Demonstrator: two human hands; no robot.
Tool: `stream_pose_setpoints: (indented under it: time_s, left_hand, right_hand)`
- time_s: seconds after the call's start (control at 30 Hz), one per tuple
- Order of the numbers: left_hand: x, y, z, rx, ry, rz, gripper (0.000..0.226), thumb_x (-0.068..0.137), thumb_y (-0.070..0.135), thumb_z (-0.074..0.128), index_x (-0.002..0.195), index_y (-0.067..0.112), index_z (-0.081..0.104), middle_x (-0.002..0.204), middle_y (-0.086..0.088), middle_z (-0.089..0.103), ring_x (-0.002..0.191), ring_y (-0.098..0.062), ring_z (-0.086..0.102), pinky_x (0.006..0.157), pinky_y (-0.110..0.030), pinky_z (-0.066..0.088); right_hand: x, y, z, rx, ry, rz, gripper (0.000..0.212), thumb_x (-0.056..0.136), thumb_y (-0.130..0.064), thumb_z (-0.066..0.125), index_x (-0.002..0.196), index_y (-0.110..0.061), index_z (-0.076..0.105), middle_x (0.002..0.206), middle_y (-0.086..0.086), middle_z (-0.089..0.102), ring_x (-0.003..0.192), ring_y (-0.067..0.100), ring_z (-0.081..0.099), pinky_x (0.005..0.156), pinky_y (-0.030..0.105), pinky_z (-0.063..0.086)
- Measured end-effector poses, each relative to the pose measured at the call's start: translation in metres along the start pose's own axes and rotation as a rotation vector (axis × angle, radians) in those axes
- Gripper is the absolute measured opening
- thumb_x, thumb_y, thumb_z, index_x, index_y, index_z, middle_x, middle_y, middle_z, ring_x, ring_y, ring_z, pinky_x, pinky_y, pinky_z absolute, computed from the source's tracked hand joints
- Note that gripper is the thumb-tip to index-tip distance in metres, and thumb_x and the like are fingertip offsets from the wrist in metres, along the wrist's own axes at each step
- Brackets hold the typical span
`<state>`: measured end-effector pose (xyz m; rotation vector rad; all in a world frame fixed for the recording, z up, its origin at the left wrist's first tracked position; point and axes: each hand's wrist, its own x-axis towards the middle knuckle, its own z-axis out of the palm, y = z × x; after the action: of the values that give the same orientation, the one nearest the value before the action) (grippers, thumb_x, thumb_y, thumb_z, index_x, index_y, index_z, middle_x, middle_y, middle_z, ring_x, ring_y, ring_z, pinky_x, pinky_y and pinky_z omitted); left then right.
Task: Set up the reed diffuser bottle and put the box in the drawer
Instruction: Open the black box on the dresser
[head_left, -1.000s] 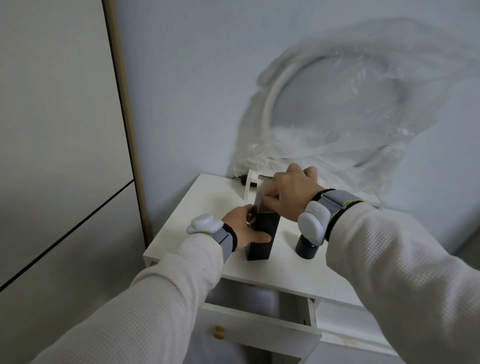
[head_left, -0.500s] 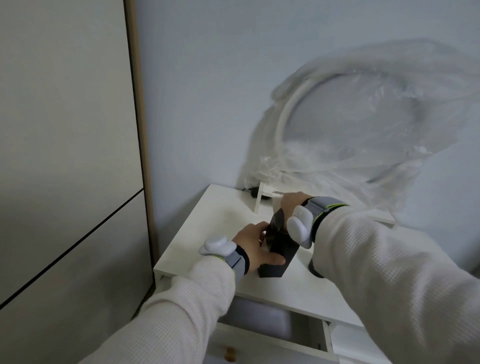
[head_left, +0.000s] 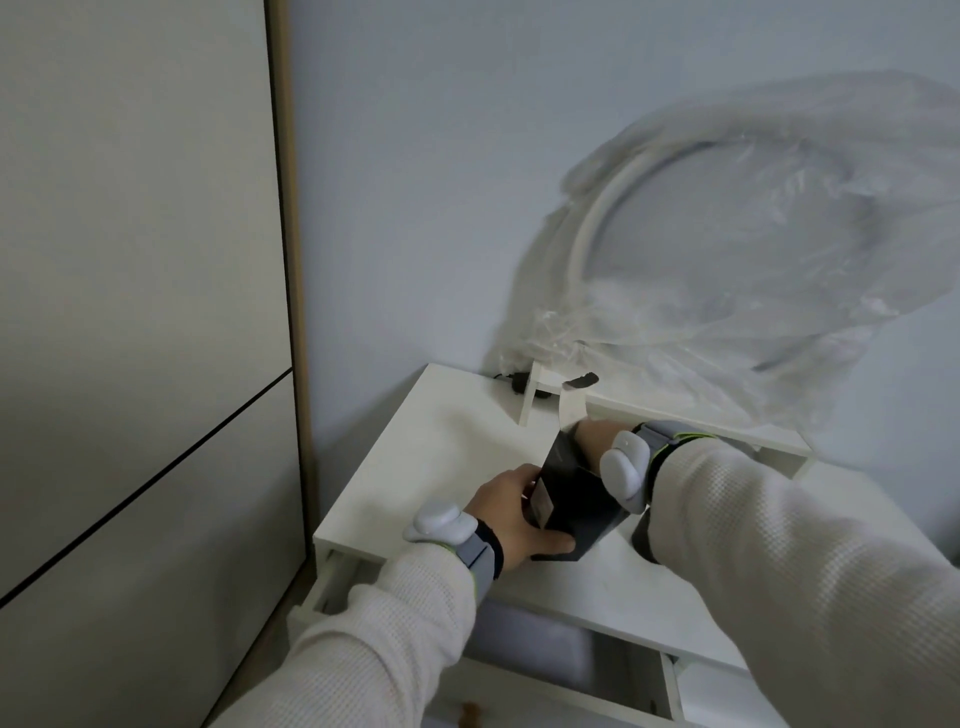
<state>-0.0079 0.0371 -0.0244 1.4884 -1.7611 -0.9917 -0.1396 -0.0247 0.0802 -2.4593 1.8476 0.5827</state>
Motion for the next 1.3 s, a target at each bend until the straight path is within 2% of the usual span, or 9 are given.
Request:
stream_pose_setpoints:
  time_s: [0.23, 0.47, 0.63, 0.8, 0.9, 1.0, 1.1, 1.17, 1.3]
  left_hand:
    - [-0.002, 0.002, -0.004, 0.032, 0.023, 0.004, 0.064, 0.069, 0.036, 0.088, 0.124, 0.025, 0.056, 0.118, 0.004, 0.066, 0.103, -0.017, 0.063, 0.084, -0.030, 0.051]
    - [0.006, 0.009, -0.008, 0.117, 0.041, -0.051, 0.060, 0.074, 0.039, 0.085, 0.124, 0.021, 0.057, 0.113, 0.001, 0.067, 0.102, -0.022, 0.064, 0.089, -0.034, 0.052]
    - [0.011, 0.014, -0.002, 0.141, 0.115, -0.096, 0.058, 0.079, 0.036, 0.081, 0.126, 0.017, 0.054, 0.121, -0.002, 0.067, 0.111, -0.025, 0.064, 0.091, -0.030, 0.050]
    - [0.018, 0.014, -0.004, 0.145, 0.193, -0.174, 0.060, 0.082, 0.033, 0.079, 0.129, 0.011, 0.049, 0.126, -0.009, 0.065, 0.116, -0.030, 0.062, 0.093, -0.033, 0.050]
    - [0.022, 0.012, -0.007, 0.109, 0.210, -0.218, 0.080, 0.076, 0.038, 0.084, 0.137, 0.009, 0.042, 0.133, -0.012, 0.060, 0.120, -0.032, 0.059, 0.099, -0.038, 0.050]
    - [0.006, 0.009, -0.001, 0.055, 0.247, -0.280, 0.115, 0.064, 0.047, 0.090, 0.153, 0.011, 0.027, 0.147, -0.012, 0.041, 0.135, -0.034, 0.045, 0.110, -0.047, 0.043]
    - [-0.030, 0.014, 0.014, 0.006, 0.448, -0.151, 0.080, 0.069, 0.042, 0.088, 0.132, 0.020, 0.045, 0.128, -0.003, 0.042, 0.121, -0.028, 0.049, 0.095, -0.041, 0.050]
    - [-0.047, 0.032, 0.025, -0.028, 0.412, 0.002, 0.057, 0.075, 0.041, 0.084, 0.117, 0.027, 0.048, 0.116, 0.006, 0.045, 0.106, -0.018, 0.054, 0.087, -0.029, 0.051]
    - [-0.038, 0.090, 0.043, -0.156, 0.170, 0.137, 0.082, 0.072, 0.050, 0.085, 0.138, 0.033, 0.040, 0.128, 0.015, 0.046, 0.111, -0.005, 0.054, 0.090, -0.026, 0.051]
  right_hand:
    - [-0.005, -0.003, -0.007, 0.046, 0.034, -0.039, 0.032, 0.097, -0.015, 0.056, 0.127, -0.004, 0.060, 0.120, 0.014, 0.064, 0.091, 0.021, 0.051, 0.077, 0.030, 0.039]
    - [-0.046, 0.008, -0.070, 0.176, 0.107, -0.053, 0.025, 0.071, -0.036, 0.075, 0.085, -0.015, 0.076, 0.075, 0.004, 0.069, 0.070, 0.015, 0.059, 0.073, 0.034, 0.058]
    - [-0.065, 0.018, -0.089, 0.188, 0.304, -0.063, 0.023, 0.072, -0.041, 0.075, 0.088, -0.024, 0.078, 0.089, -0.003, 0.075, 0.079, 0.015, 0.067, 0.064, 0.024, 0.053]
    - [-0.090, 0.045, -0.113, 0.274, 0.450, -0.016, 0.026, 0.074, -0.046, 0.076, 0.091, -0.027, 0.077, 0.090, -0.007, 0.073, 0.082, 0.015, 0.066, 0.070, 0.029, 0.054]
    - [-0.106, 0.063, -0.118, 0.314, 0.451, 0.011, 0.026, 0.077, -0.046, 0.075, 0.092, -0.026, 0.077, 0.092, -0.007, 0.071, 0.078, 0.014, 0.062, 0.062, 0.022, 0.047]
    - [-0.118, 0.077, -0.106, 0.323, 0.401, 0.044, 0.025, 0.077, -0.046, 0.074, 0.091, -0.025, 0.076, 0.090, -0.006, 0.072, 0.079, 0.015, 0.064, 0.070, 0.029, 0.053]
    - [-0.123, 0.090, -0.082, 0.347, 0.356, 0.082, 0.023, 0.076, -0.045, 0.075, 0.087, -0.024, 0.076, 0.085, -0.006, 0.073, 0.081, 0.017, 0.067, 0.077, 0.034, 0.057]
    - [-0.123, 0.093, -0.069, 0.359, 0.326, 0.104, 0.024, 0.075, -0.044, 0.074, 0.087, -0.023, 0.076, 0.085, -0.005, 0.073, 0.081, 0.018, 0.068, 0.079, 0.035, 0.059]
    - [-0.119, 0.095, -0.048, 0.377, 0.287, 0.122, 0.025, 0.073, -0.044, 0.075, 0.086, -0.023, 0.076, 0.087, -0.004, 0.074, 0.085, 0.018, 0.069, 0.078, 0.034, 0.059]
